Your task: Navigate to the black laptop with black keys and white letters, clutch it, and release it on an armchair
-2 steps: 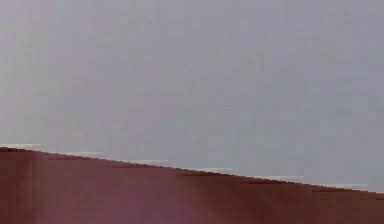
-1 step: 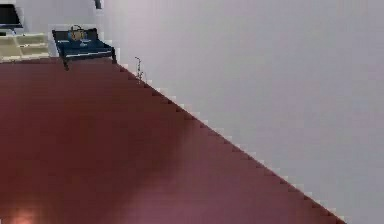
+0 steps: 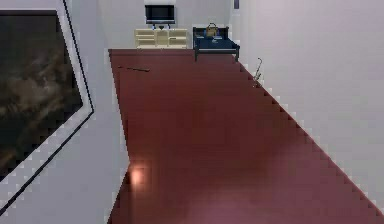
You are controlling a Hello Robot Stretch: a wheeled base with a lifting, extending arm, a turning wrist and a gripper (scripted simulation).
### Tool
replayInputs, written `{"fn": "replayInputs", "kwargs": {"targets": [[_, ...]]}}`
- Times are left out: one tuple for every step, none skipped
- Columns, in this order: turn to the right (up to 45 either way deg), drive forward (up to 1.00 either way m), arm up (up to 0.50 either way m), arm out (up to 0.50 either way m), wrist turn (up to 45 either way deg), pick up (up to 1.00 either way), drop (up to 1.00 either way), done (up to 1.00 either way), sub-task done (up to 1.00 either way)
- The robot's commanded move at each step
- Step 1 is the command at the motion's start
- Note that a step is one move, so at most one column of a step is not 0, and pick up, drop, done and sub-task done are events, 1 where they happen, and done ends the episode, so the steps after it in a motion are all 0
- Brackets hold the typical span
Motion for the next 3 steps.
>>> {"fn": "replayInputs", "kwargs": {"targets": [[0.0,1.00,0.00,0.00,0.0,0.00,0.00,0.00,0.00],[0.0,1.00,0.00,0.00,0.0,0.00,0.00,0.00,0.00],[-9.0,0.00,0.00,0.00,0.0,0.00,0.00,0.00,0.00]]}}
